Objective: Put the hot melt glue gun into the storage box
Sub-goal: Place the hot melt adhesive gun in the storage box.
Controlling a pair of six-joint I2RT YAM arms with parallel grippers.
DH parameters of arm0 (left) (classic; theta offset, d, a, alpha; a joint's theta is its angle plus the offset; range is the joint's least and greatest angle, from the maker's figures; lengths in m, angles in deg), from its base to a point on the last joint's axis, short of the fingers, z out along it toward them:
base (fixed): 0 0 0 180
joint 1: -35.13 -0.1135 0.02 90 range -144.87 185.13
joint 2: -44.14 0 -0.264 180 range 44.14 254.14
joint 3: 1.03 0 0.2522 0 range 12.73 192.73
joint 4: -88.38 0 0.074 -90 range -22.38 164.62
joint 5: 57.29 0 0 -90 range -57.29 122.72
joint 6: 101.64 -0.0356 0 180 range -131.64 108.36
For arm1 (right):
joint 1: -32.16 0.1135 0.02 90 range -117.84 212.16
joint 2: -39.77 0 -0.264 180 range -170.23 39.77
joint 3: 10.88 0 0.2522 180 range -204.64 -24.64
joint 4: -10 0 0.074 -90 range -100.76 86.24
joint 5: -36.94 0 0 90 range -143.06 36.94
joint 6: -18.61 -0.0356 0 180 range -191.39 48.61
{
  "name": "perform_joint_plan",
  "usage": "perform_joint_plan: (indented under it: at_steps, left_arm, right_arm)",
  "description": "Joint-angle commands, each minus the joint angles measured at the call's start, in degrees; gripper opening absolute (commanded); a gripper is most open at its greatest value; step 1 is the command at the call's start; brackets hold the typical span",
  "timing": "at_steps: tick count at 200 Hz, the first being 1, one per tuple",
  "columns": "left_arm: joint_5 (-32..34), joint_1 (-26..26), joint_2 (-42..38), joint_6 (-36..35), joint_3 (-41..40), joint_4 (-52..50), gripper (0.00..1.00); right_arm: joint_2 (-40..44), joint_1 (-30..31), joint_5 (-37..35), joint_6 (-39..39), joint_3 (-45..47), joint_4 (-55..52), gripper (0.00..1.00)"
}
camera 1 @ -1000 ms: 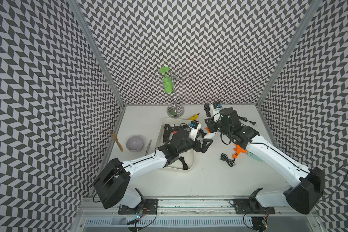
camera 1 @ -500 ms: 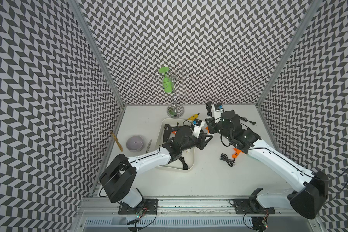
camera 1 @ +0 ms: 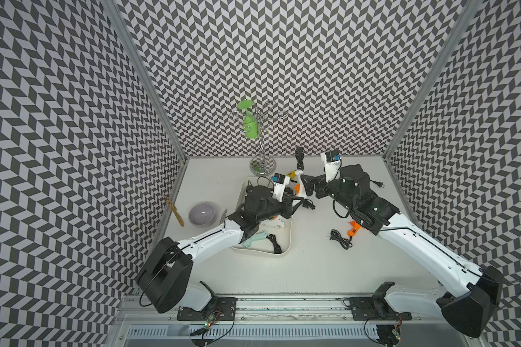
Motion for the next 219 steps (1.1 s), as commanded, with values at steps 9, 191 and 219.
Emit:
perform_joint_plan:
  at_steps: [9,191,219]
  left_arm:
    - [-2.63,-4.73,-6.98,-0.78,-3.29,-2.93,0.04]
    - [-15.62,-18.75,23.04,9.4,-6.01,18.91,0.06]
    - [-16.12,-18.26,25.57,11.47,-4.87,19.83,0.13]
  right_arm:
    - [3.54,-1.71,-1.15,1.89,-1.87,3.82,0.99]
    - [3.52,-4.96,0.18,-1.84,12.46,1.98,0.99]
    - [1.97,-5.0,0.41,-2.03,12.33,1.8,0.99]
